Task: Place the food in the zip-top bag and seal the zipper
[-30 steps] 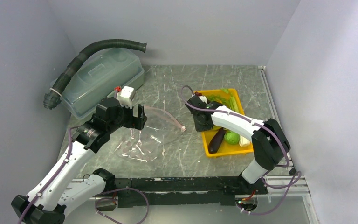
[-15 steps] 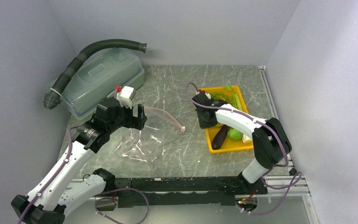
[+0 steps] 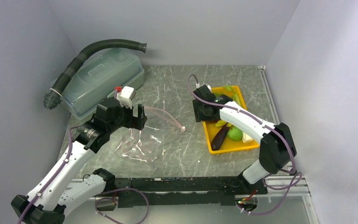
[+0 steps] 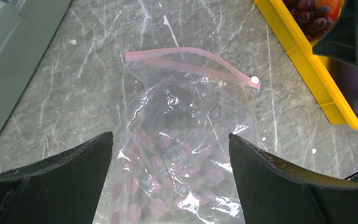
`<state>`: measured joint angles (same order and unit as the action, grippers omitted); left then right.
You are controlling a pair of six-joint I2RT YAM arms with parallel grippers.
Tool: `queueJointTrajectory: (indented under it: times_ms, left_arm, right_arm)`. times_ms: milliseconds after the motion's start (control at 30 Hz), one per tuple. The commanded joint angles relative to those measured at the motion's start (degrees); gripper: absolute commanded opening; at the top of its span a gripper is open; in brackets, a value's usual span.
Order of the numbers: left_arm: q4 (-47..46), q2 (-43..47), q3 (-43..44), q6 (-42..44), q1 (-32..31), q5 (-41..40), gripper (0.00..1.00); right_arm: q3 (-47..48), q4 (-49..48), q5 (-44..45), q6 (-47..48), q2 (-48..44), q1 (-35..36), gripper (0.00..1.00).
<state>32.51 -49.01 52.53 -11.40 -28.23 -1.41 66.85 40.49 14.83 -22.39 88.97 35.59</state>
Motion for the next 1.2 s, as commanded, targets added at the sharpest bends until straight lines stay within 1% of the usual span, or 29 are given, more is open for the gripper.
queueJointTrajectory:
  times_ms: [0, 167, 267, 333, 433, 500, 767, 1000, 1167]
  left_arm:
    - [-0.2, 0.1, 2.2, 0.9, -0.3, -0.7, 0.99]
    - [-0.1, 0.1, 2.2, 0.9, -0.3, -1.5, 0.99]
    - [-0.1, 0.5, 2.1, 0.9, -0.3, -2.0, 0.99]
    - [-0.3, 0.7, 2.0, 1.0, -0.3, -2.1, 0.99]
    - [-0.3, 0.7, 1.9, 0.9, -0.3, -2.2, 0.99]
    - [-0.3, 0.8, 1.9, 1.0, -0.4, -2.1, 0.99]
    - [-0.3, 1.2, 1.9, 1.0, -0.5, -2.3, 0.99]
    - [-0.2, 1.1, 1.9, 1.1, -0.6, -2.1, 0.99]
    - [-0.3, 1.3, 1.8, 1.1, -0.7, -2.0, 0.99]
  right_arm:
    - [5.7, 1.1, -1.6, 2.1, -3.1, 0.0, 0.53]
    - [10.5, 1.0, -6.7, 4.4, -1.5, 0.0, 0.61]
    - [12.4, -0.5, -12.1, 5.0, -0.3, 0.0, 0.67]
    - [13.7, -1.6, -14.4, 4.9, 1.2, 0.0, 0.68]
    - [15.2, -3.2, -17.9, 5.0, 3.8, 0.0, 0.75]
    - [16.4, -4.0, -20.7, 5.2, 5.9, -0.1, 0.77]
    - [16.3, -11.1, -33.6, 3.6, 11.2, -0.9, 0.9]
    - [17.3, -15.3, -40.3, 2.7, 17.6, -2.4, 0.92]
    - [17.4, -19.4, -47.7, 2.5, 20.4, -3.7, 0.92]
